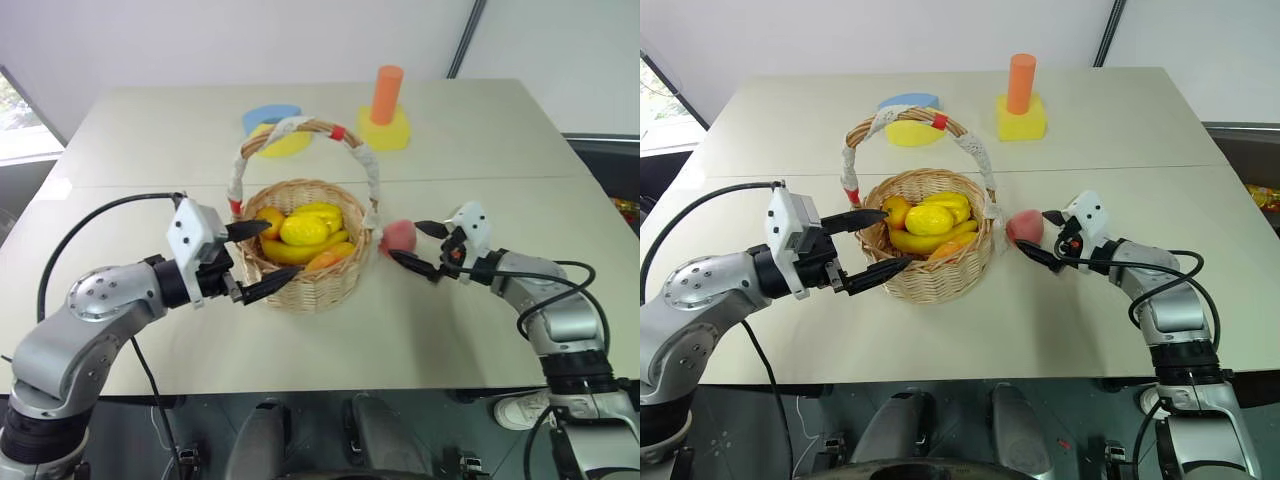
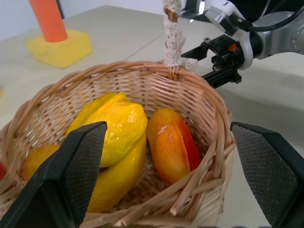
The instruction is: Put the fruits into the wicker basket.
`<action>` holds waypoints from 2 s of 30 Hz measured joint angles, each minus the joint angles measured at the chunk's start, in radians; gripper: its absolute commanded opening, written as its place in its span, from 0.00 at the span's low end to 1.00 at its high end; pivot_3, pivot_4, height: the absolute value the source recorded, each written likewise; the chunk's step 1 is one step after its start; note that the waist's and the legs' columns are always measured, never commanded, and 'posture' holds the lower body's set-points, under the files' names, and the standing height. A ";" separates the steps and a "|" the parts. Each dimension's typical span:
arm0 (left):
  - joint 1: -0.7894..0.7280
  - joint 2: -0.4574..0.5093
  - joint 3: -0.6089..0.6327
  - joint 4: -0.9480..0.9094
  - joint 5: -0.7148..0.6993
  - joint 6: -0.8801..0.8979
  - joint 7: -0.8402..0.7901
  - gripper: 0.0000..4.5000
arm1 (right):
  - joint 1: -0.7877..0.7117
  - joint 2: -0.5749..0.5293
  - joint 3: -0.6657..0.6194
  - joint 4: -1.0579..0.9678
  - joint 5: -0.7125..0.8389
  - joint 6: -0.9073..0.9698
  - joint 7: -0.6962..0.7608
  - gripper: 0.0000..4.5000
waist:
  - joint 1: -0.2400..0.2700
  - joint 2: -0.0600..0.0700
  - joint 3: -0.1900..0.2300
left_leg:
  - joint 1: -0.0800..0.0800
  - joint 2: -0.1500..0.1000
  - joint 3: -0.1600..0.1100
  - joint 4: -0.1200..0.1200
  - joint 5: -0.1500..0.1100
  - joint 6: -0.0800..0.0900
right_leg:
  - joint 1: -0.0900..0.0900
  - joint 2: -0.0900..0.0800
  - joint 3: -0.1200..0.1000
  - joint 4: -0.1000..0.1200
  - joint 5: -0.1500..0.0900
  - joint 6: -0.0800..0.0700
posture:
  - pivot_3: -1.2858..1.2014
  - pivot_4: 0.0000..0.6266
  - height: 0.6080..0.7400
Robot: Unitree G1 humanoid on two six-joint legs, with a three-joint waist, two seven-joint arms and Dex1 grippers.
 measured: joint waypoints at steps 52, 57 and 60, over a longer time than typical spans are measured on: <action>0.197 -0.070 0.102 0.070 0.072 -0.222 0.018 1.00 | -0.008 -0.100 -0.078 -0.574 0.369 0.311 0.030 1.00 | 0.002 0.000 0.000 | -0.003 0.003 -0.001 -0.001 -0.001 0.001 | 0.000 0.000 -0.003 -0.006 0.001 -0.001 | 0.52 0.24 1.00; 0.174 -0.073 0.098 0.088 0.072 -0.221 0.009 1.00 | -0.006 -0.084 -0.116 -0.468 0.320 0.291 -0.037 1.00 | -0.006 0.000 0.000 | 0.002 0.004 0.000 -0.002 -0.001 0.001 | 0.003 0.003 -0.002 -0.006 0.001 -0.002 | 0.52 0.24 1.00; 0.162 -0.080 0.085 0.097 0.073 -0.221 0.009 1.00 | -0.053 -0.006 -0.058 -0.394 0.241 0.246 -0.097 1.00 | -0.007 0.000 0.000 | 0.002 0.005 0.000 -0.002 -0.001 0.001 | 0.003 0.003 -0.002 -0.005 0.001 -0.002 | 0.52 0.24 1.00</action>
